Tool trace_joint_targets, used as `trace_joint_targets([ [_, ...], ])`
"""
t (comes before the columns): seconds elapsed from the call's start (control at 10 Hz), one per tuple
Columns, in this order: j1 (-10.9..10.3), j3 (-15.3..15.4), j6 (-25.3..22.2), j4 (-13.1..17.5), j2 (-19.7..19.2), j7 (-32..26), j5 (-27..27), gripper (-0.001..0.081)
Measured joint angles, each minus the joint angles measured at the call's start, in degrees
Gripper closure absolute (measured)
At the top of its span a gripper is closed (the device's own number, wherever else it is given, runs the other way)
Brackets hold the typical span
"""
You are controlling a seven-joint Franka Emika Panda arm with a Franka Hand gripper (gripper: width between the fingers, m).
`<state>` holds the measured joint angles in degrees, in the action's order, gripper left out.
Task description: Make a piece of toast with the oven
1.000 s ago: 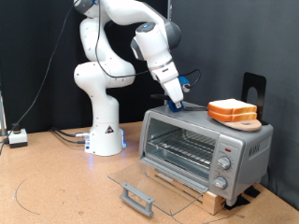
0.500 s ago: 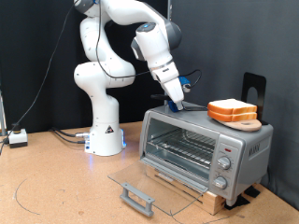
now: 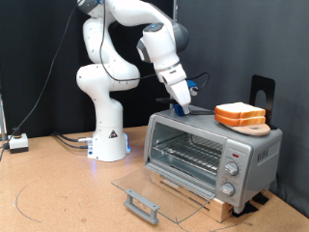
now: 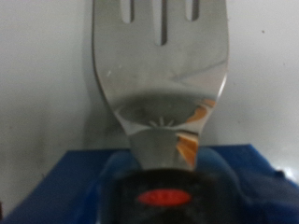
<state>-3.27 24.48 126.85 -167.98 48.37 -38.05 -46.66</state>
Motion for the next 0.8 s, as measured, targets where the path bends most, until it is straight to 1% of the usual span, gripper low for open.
trace_joint_targets([
  [0.2, 0.65, 0.38, -0.26, 0.00, -0.01, 0.02, 0.30, -0.0003],
  [0.3, 0.83, 0.38, -0.45, 0.00, -0.02, 0.02, 0.30, 0.0104],
  [0.4, 0.86, 0.36, -0.48, 0.00, -0.04, 0.02, 0.23, 0.0240],
  [0.5, 0.86, 0.31, -0.49, 0.00, -0.05, 0.02, 0.02, 0.0240],
  [0.6, 0.86, 0.22, -0.60, 0.00, -0.06, 0.00, -0.21, 0.0412],
  [0.8, 0.85, -0.20, -1.06, 0.00, -0.05, -0.90, -0.81, 0.0410],
])
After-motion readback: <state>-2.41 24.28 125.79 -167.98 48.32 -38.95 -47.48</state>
